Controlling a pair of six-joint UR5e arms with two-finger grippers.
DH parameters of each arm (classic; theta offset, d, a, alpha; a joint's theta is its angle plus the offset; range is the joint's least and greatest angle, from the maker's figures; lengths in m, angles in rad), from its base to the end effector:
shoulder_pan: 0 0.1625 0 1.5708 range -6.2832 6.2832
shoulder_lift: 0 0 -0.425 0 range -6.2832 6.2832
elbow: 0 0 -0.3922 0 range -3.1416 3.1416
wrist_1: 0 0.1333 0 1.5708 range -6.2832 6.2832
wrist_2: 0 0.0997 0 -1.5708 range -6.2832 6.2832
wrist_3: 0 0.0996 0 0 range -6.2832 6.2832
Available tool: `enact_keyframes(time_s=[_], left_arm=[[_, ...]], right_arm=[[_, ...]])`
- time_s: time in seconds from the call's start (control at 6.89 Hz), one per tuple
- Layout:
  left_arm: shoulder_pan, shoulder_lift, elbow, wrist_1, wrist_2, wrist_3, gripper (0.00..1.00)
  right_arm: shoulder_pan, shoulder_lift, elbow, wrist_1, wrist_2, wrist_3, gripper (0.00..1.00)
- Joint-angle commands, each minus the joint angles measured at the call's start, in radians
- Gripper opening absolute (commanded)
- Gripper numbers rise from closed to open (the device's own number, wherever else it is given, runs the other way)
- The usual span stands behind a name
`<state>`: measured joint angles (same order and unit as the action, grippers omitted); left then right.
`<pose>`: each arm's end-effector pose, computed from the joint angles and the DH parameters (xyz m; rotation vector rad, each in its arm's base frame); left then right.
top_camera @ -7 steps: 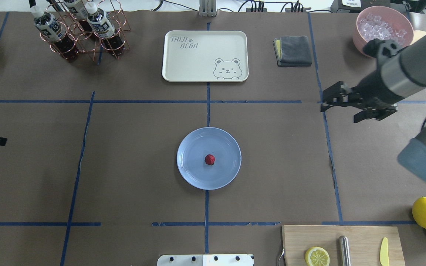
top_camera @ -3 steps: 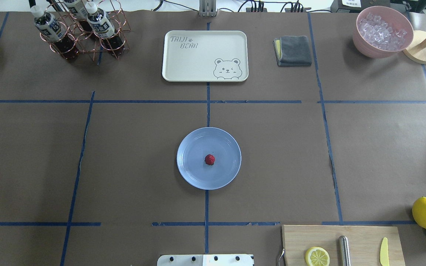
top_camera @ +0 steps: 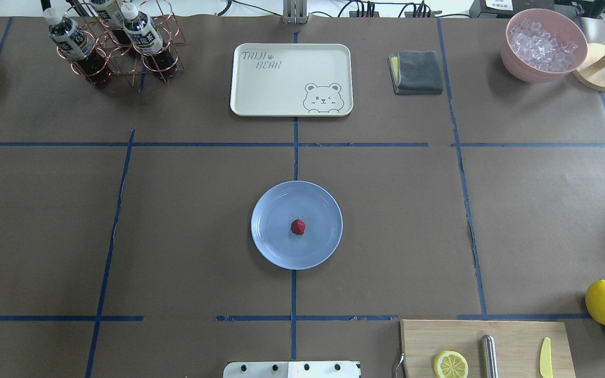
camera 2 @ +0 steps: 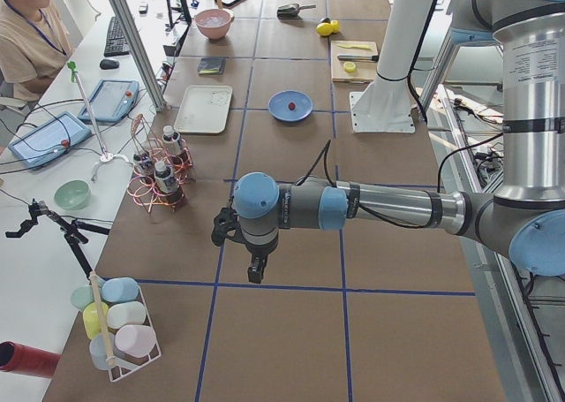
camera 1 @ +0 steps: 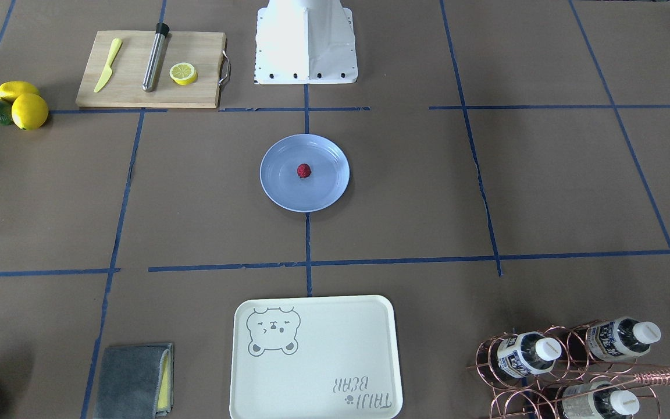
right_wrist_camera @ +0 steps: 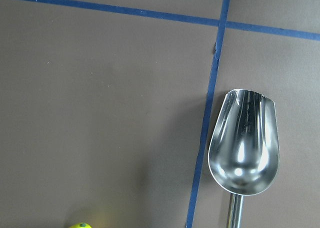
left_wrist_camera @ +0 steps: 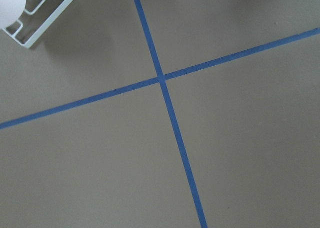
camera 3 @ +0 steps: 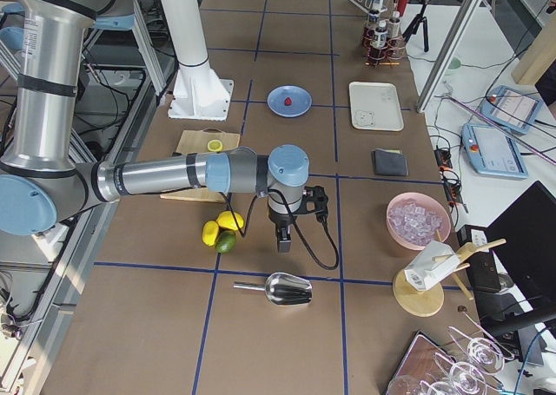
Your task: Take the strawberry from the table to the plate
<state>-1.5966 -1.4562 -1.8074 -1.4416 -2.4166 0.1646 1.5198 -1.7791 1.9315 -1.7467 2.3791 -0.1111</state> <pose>-0.0701 -0.4382 0.6037 0.0737 0.8432 0.1274 0.0409 -0.4004 0.5899 0.0021 -0.8093 -0.1437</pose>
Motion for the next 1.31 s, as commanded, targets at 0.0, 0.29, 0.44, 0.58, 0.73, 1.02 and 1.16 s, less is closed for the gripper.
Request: enact_keyframes(time_s=[0.0,0.29,0.44,0.58,0.73,1.02,1.16], left_arm=[[0.004,-0.004,-0.081,0.076,-0.021,-0.104,1.00],[0.004,-0.004,-0.073,0.057,-0.018,0.021,1.00],[0.006,-0.004,-0.075,0.056,-0.018,0.018,1.00],[0.006,-0.003,-0.069,0.058,-0.018,0.015,1.00],[0.007,-0.001,-0.054,0.058,-0.019,0.016,1.00],[0.006,-0.006,-0.012,-0.065,-0.032,0.018,1.00],[0.004,-0.001,-0.012,-0.106,-0.035,0.021,1.00]], right_arm=[[0.003,-0.032,-0.011,0.009,0.020,-0.002,1.00],[0.003,-0.037,-0.011,0.009,0.019,-0.001,1.00],[0.003,-0.037,-0.011,0.009,0.017,-0.002,1.00],[0.003,-0.037,-0.011,0.010,0.018,-0.002,1.00],[0.003,-0.037,-0.011,0.010,0.019,-0.002,1.00],[0.003,-0.037,-0.003,0.010,0.025,-0.002,1.00],[0.003,-0.036,-0.003,0.010,0.025,-0.002,1.00]])
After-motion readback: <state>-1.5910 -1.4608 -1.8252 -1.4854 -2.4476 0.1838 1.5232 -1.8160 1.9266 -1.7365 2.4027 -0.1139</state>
